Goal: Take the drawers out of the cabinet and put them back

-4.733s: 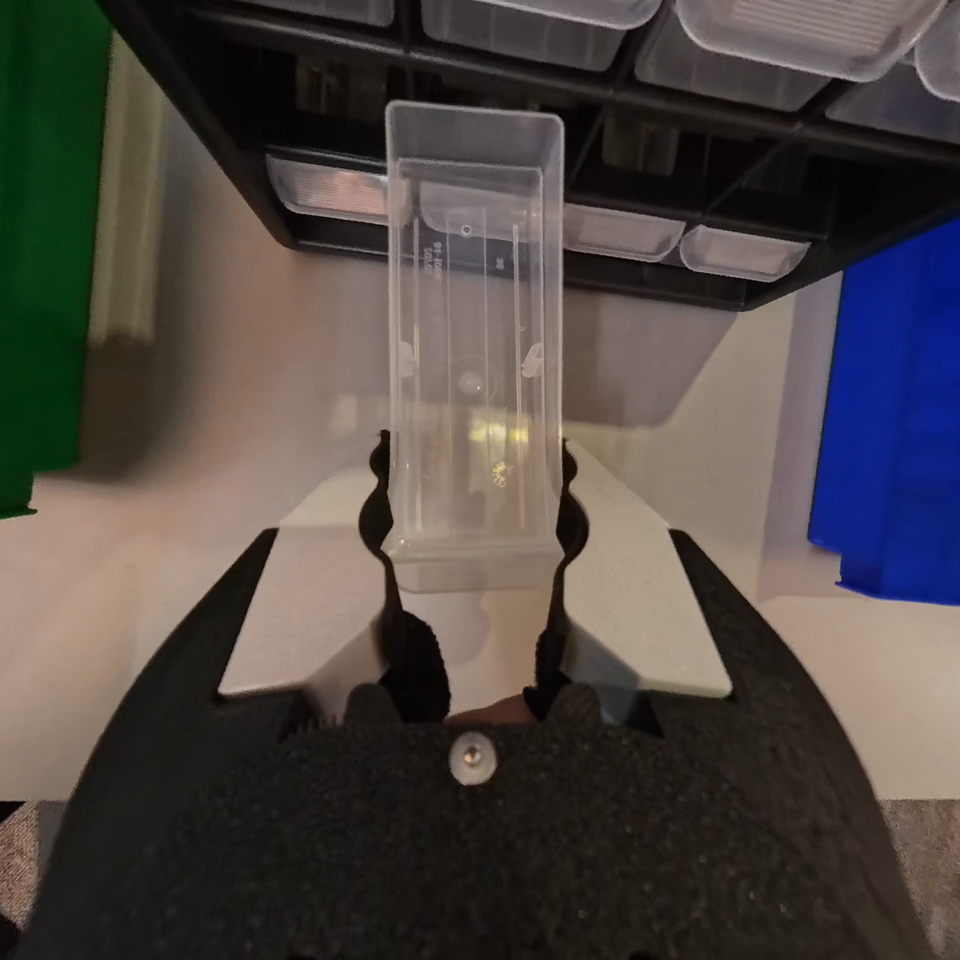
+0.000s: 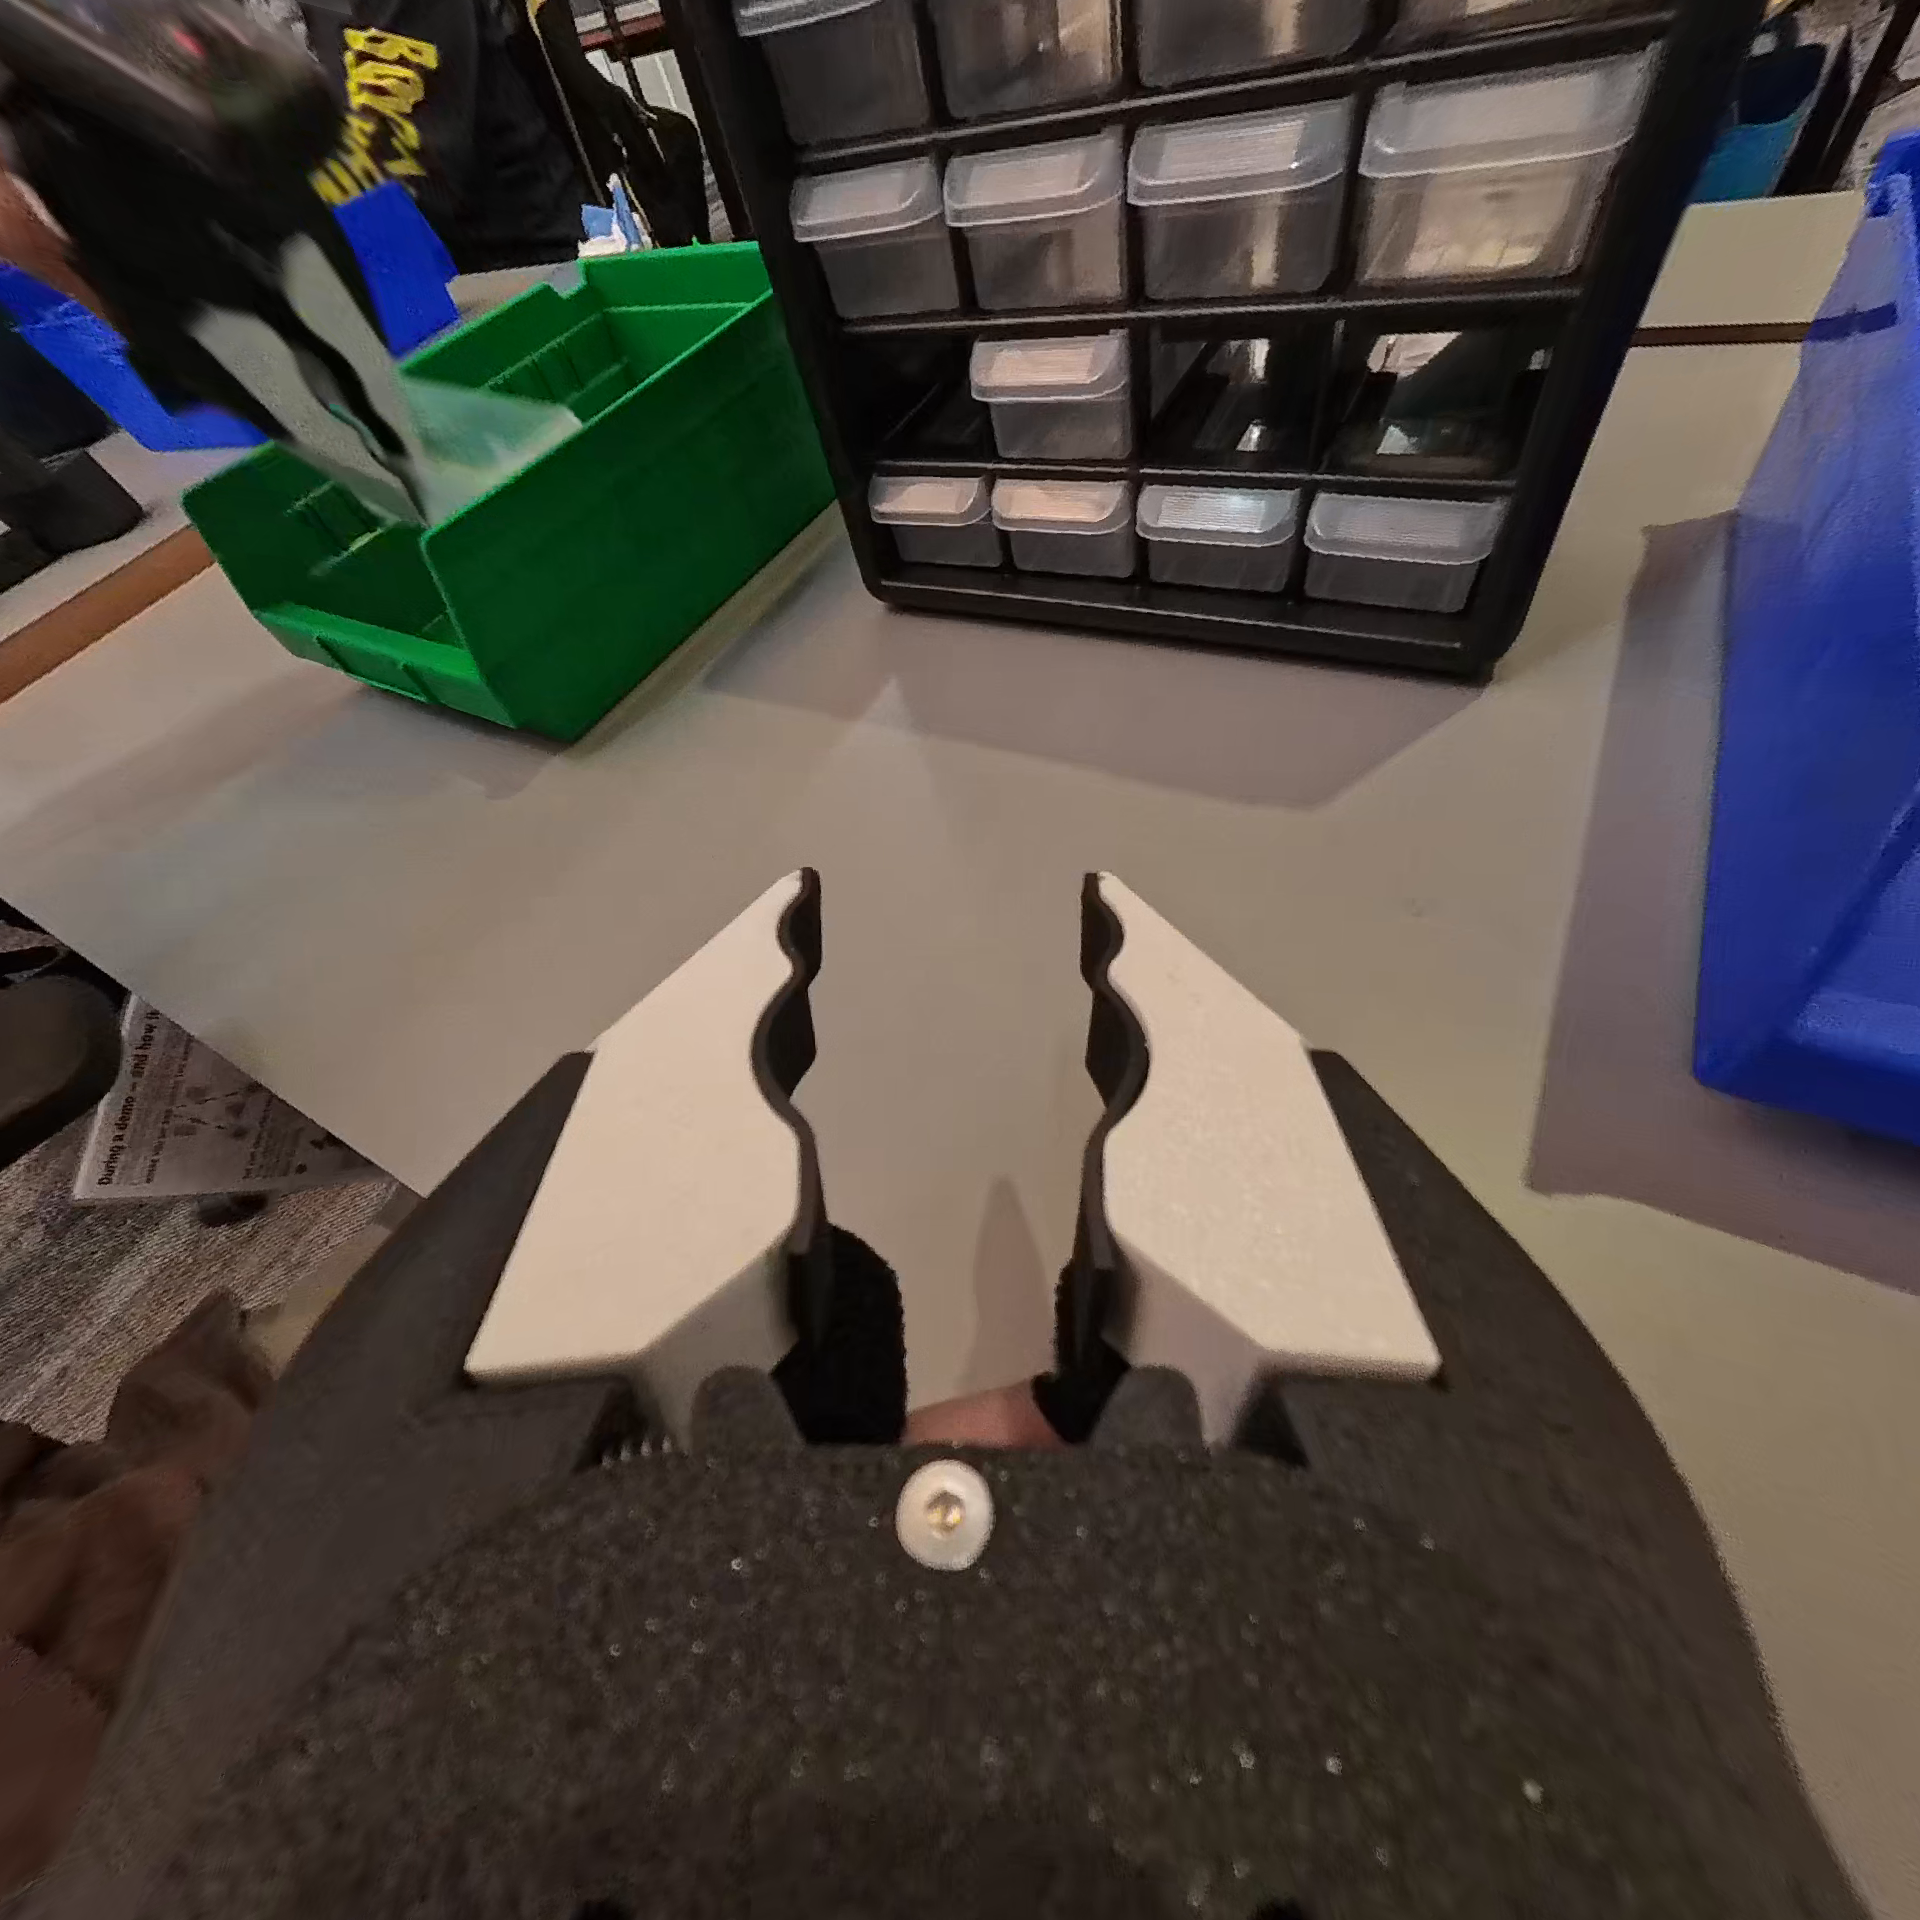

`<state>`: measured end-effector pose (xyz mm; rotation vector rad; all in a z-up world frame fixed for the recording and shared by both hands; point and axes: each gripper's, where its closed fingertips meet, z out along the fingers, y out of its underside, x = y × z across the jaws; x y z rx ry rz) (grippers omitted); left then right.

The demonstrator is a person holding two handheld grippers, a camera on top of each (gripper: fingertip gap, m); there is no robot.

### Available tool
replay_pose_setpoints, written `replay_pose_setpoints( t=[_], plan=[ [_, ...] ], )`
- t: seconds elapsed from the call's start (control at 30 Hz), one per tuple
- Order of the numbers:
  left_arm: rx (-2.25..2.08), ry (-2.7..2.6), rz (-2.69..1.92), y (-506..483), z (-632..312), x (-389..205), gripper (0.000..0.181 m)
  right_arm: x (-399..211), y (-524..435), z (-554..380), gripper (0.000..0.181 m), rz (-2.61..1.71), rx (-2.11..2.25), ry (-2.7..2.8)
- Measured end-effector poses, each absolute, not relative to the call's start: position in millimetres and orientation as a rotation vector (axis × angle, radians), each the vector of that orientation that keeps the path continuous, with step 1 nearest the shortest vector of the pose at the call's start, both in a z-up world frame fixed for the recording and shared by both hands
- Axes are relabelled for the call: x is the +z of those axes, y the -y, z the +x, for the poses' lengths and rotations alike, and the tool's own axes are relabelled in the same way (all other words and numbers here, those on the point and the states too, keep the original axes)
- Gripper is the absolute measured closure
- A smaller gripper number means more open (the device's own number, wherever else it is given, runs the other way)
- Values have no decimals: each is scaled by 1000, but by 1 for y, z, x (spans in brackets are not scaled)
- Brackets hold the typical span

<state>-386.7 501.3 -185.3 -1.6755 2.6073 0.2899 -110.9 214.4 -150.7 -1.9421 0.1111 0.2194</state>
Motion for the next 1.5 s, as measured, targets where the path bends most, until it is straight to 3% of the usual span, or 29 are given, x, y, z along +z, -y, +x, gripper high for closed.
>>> replay_pose_setpoints(
  t=[0.17,0.27,0.5,0.83,1.37,1.5],
  plan=[
    [282,-2499,-1408,-482,-357,-87,178,-155,-210,-115,132,-1955,213,-109],
    [111,-2579,-1118,-428,-305,-69,178,-158,-209,-123,131,-1966,221,-90],
    [220,-2896,-403,-339,-213,-157,178,-169,-197,-139,130,-2026,197,-32],
    [273,-3048,15,-298,-150,-224,178,-199,-173,-134,124,-2104,142,-84],
    [341,-3096,161,-286,-146,-244,177,-212,-169,-132,123,-2127,96,-138],
    [316,-3054,68,-284,-145,-231,160,-218,-173,-136,121,-2146,111,-162]
  ],
)
